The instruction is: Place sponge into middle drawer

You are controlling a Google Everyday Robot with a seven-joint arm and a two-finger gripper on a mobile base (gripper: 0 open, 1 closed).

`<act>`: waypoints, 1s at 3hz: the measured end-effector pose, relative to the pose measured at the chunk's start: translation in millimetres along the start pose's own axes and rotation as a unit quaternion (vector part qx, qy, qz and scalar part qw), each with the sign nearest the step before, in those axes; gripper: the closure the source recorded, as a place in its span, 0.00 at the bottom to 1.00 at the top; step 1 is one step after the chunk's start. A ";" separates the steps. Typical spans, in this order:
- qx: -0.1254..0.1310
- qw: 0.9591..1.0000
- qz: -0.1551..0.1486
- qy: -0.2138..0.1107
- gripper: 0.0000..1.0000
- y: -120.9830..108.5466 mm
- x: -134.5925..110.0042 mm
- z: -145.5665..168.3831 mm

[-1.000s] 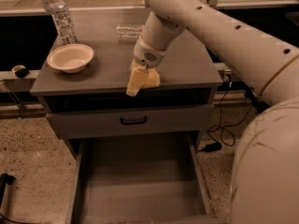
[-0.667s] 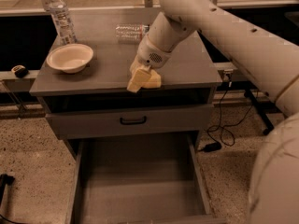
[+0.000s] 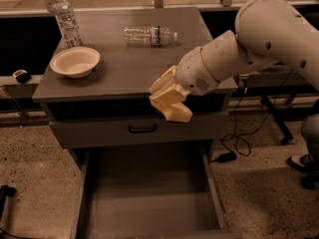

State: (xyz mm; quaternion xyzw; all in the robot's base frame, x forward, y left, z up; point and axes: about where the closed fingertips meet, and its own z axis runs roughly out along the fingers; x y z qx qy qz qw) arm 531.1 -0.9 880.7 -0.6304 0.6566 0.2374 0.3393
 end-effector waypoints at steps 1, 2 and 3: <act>-0.001 1.000 0.001 0.002 1.00 3.5 1.7 0.1; -0.009 1.000 0.020 -0.012 1.00 19.5 36.6 28.1; -0.014 0.999 0.038 -0.026 1.00 49.2 107.4 81.2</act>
Offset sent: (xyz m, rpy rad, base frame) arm -0.0522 -0.0101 -0.2196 0.1585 0.1753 -0.0594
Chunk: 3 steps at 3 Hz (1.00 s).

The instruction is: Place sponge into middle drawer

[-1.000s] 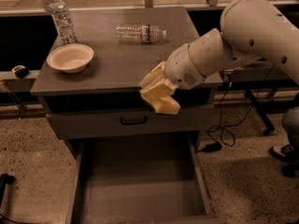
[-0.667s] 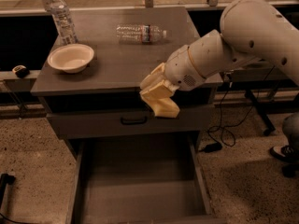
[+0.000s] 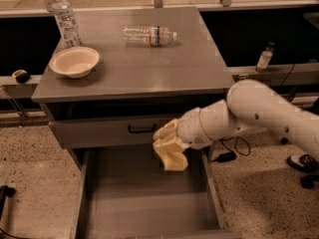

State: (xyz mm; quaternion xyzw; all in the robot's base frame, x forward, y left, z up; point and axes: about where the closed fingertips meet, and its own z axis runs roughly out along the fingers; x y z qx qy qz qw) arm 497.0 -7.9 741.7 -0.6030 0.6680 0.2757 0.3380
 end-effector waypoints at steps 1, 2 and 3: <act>-0.006 1.000 0.006 0.004 1.00 7.7 10.6 10.2; -0.004 1.000 0.012 -0.011 1.00 6.9 13.6 14.6; -0.009 0.998 0.028 -0.063 1.00 18.5 26.3 48.9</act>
Offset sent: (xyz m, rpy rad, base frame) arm -0.0020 0.0016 -0.0286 0.0642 0.0265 -0.0307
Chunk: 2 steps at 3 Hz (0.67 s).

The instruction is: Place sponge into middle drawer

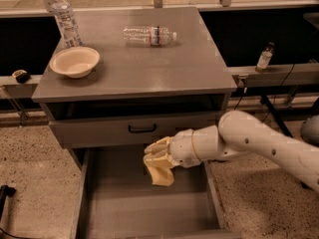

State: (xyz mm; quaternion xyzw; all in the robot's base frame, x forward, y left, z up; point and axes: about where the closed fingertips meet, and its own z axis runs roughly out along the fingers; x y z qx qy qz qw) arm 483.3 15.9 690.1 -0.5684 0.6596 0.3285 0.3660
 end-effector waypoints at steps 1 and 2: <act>0.030 0.996 0.039 -0.068 1.00 -15.6 36.3 53.4; 0.089 0.989 0.064 -0.099 1.00 -45.8 67.1 81.9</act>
Offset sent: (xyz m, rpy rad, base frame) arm 0.0963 0.0217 -0.1504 0.2575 -0.0637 -0.4237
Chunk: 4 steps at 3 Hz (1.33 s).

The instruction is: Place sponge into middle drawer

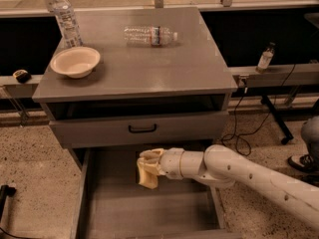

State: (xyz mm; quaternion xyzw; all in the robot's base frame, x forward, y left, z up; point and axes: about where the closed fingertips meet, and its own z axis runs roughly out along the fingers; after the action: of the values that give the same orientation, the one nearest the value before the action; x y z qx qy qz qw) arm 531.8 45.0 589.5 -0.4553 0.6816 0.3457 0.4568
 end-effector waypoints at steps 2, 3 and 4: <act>0.049 0.994 -0.053 0.076 0.74 -53.6 77.1 24.4; -0.015 0.992 -0.080 0.094 0.51 -51.5 110.3 27.7; -0.080 0.989 -0.096 0.076 0.28 -30.9 127.1 17.7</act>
Offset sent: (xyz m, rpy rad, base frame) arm 0.0361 -0.0331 -0.1335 -0.3216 -0.0689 0.1249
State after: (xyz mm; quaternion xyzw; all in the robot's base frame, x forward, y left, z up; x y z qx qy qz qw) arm 544.8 11.3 462.6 -0.5787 0.6377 0.3177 0.3969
